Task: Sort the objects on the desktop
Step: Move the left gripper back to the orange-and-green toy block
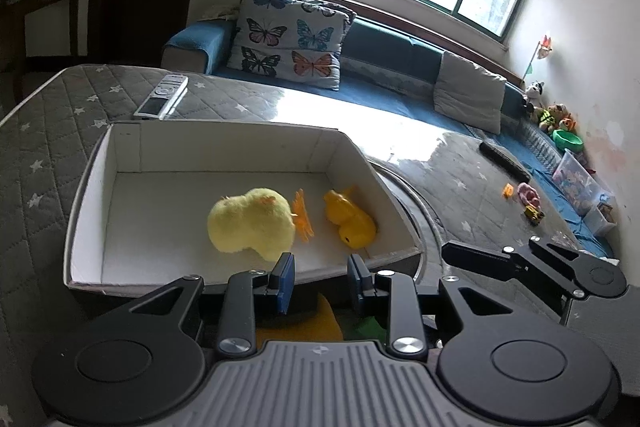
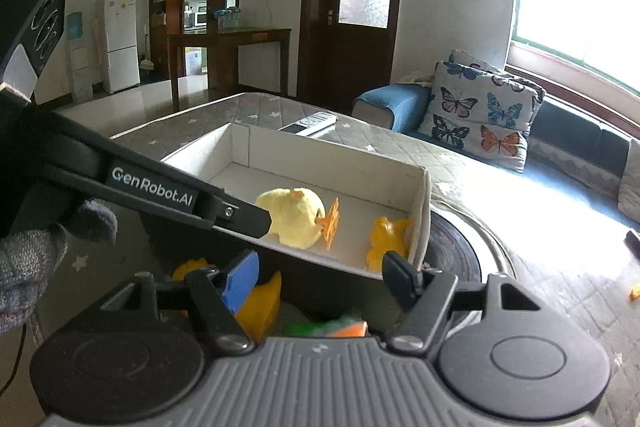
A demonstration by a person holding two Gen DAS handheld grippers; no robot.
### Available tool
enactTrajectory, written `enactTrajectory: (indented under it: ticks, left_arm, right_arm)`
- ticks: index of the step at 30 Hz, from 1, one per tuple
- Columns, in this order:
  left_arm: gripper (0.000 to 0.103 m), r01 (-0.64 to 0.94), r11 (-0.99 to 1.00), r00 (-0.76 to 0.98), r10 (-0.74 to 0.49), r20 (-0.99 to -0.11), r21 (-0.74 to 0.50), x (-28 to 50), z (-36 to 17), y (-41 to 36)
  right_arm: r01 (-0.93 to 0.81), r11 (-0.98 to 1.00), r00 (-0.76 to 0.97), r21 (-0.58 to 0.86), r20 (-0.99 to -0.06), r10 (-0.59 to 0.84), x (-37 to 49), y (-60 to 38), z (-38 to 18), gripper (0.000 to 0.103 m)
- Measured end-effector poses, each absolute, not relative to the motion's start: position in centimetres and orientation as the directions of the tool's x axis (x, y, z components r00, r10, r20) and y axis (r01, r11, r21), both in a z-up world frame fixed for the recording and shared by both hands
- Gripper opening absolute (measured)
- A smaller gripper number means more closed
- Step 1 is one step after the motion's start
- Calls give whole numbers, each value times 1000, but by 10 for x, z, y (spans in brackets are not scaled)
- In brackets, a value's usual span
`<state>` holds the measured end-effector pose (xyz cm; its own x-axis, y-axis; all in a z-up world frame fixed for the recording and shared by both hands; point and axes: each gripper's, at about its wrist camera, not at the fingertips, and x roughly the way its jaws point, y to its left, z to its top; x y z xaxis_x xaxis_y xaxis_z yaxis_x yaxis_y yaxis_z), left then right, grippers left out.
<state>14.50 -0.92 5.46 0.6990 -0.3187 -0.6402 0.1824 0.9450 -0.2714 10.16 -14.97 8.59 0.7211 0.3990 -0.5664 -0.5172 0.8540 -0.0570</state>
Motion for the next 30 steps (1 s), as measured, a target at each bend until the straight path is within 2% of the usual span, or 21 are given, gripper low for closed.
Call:
enactTrajectory:
  ticks: [30]
  left_arm:
    - [32, 312, 907, 603, -419, -679, -282, 116, 27, -54]
  right_arm:
    - [-480, 877, 678, -22, -644, 355, 82, -176, 38, 69]
